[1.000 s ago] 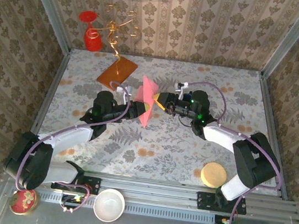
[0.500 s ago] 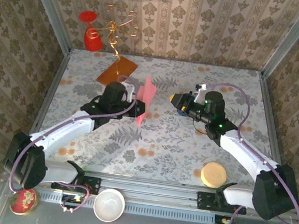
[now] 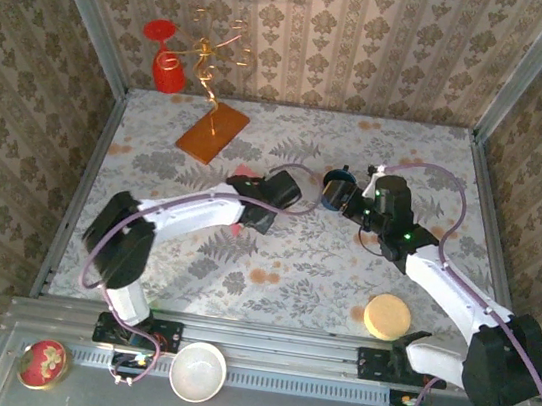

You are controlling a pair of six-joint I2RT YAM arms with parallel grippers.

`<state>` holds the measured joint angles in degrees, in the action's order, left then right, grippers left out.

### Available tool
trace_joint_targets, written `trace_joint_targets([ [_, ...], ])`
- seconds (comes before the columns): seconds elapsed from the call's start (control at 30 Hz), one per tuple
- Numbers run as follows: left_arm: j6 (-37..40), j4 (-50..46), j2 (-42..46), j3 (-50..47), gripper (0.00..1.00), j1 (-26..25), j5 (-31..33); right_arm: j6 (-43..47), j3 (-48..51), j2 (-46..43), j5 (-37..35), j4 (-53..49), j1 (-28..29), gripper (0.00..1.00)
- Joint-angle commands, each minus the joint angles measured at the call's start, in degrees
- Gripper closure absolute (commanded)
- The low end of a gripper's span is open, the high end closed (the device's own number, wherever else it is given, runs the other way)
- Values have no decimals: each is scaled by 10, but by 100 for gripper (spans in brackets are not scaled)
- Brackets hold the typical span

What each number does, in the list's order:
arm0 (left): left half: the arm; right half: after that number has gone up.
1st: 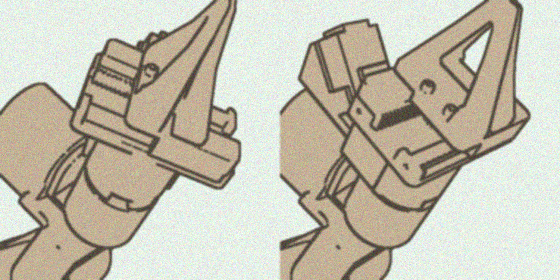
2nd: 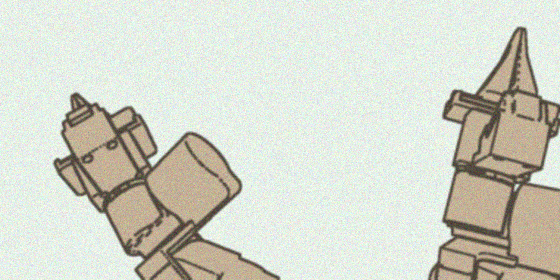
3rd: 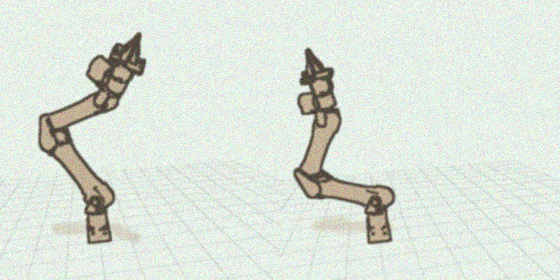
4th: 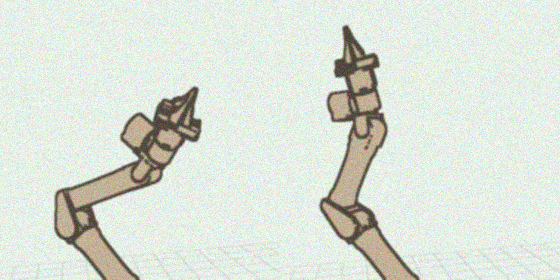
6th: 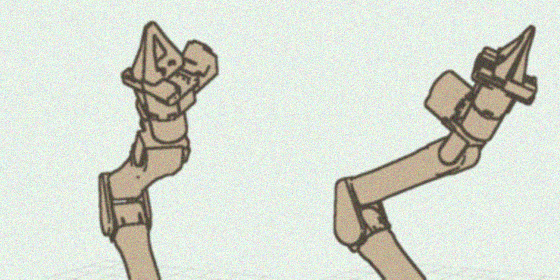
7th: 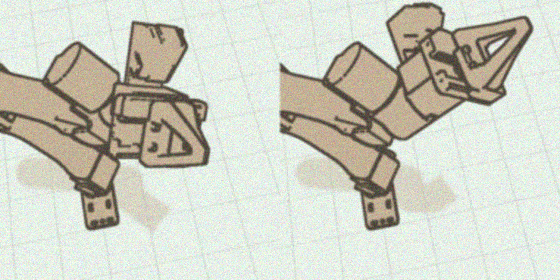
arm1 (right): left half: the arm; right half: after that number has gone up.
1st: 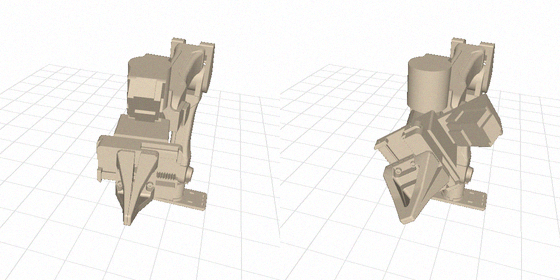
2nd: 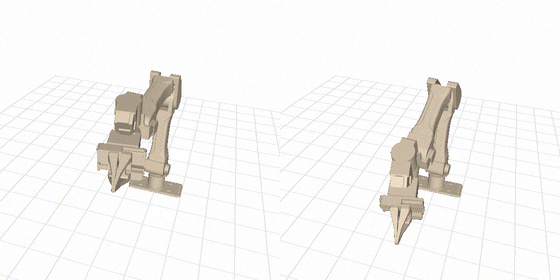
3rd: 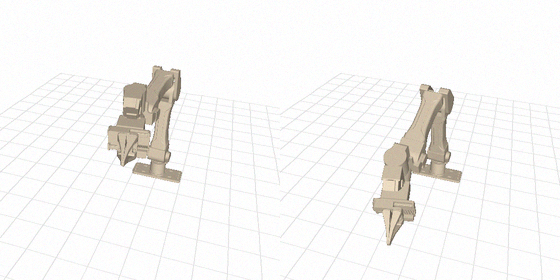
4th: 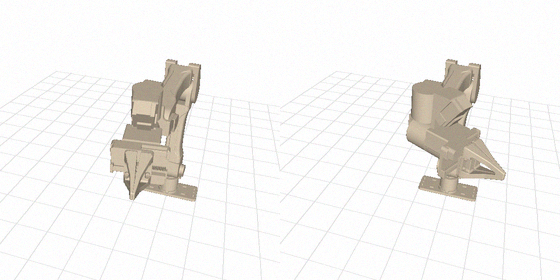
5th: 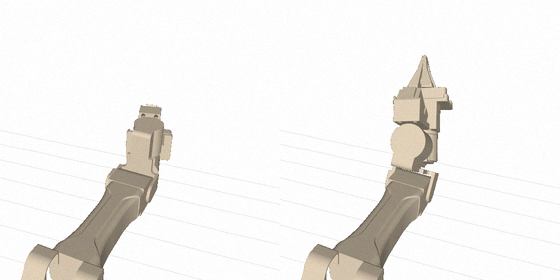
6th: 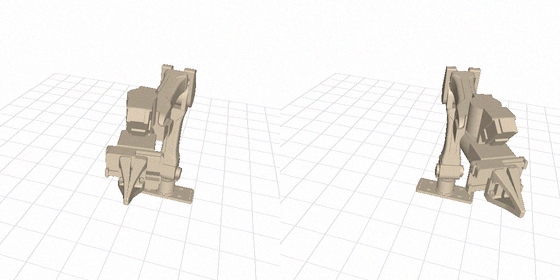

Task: Fold a paper plane with a square sheet of paper (pick it up from the middle)
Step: Turn over the paper at the center of the table.

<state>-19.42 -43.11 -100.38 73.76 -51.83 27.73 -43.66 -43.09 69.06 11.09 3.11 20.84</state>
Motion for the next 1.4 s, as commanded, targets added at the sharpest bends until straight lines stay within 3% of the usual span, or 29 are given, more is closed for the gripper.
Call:
trace_joint_targets([
  [0.0, 7, -93, -52, 31, 92, -10, 113, -1, 6, -12, -25, -20, -8, 40],
  [0.27, 6, -125, -155, 72, 91, -32, 170, -12, 17, -14, -26, -28, -22, 40],
  [0.4, 12, -121, -184, 77, 90, -40, 168, -17, 19, -10, -23, -30, -27, 40],
  [1.07, -26, -51, -172, 73, 72, -44, -11, -29, 21, -11, -21, -39, -39, 40],
  [1.37, -75, -8, -101, 59, 64, -45, -116, -28, 21, -19, -33, -50, -45, 39],
])
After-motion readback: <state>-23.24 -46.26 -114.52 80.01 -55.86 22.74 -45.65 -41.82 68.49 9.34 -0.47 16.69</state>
